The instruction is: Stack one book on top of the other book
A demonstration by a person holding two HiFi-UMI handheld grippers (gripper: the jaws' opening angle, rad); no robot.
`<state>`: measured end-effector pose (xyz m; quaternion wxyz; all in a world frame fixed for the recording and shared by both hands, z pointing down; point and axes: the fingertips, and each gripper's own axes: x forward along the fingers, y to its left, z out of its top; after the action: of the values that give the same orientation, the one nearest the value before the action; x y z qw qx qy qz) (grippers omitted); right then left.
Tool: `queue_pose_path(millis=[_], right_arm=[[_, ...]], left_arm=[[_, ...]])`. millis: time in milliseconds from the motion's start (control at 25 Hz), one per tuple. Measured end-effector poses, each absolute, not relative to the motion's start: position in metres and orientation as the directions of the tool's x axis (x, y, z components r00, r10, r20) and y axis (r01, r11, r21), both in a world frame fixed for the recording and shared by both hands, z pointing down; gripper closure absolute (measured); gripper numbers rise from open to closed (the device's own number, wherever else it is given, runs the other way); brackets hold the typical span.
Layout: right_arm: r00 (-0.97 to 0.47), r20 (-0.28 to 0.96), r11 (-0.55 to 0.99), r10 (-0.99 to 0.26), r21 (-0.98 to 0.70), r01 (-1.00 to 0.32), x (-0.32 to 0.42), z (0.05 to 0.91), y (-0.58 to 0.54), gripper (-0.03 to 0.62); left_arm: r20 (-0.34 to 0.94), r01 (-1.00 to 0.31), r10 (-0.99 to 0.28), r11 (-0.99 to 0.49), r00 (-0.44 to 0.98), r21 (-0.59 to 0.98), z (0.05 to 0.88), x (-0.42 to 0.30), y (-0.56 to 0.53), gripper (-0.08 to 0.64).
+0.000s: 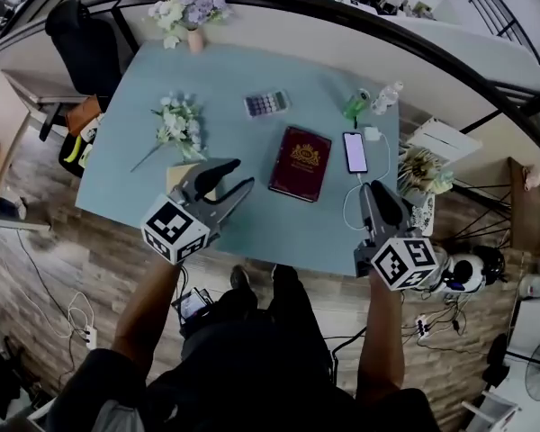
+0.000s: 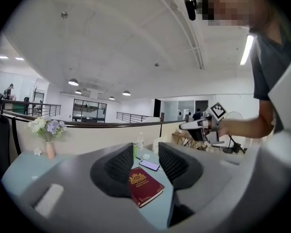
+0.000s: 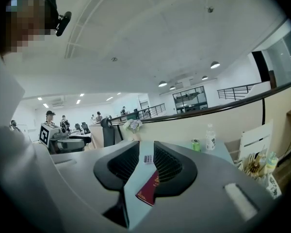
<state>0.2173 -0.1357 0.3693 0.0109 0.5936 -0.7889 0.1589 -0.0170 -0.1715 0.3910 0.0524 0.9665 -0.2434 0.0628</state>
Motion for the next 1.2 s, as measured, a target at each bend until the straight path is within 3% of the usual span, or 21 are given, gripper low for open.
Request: queue_pose_path(millis=[600, 1200], right_arm=[[-0.382, 0.321, 0.305, -0.867, -0.266, -0.914, 0.232, 0.450, -0.226, 0.515], [-0.392, 0.469, 0.254, -0.791, -0.332, -0.909, 0.239, 0.573, -0.273, 0.514]], left_arm=[[0.222, -0.566, -0.531, -0.812, 0.818, 0.143, 0.458, 0.029, -0.242, 0.387], [0.379, -0.587, -0.496, -0.790, 0.781, 0.176, 0.582, 0.083, -0.291, 0.382]])
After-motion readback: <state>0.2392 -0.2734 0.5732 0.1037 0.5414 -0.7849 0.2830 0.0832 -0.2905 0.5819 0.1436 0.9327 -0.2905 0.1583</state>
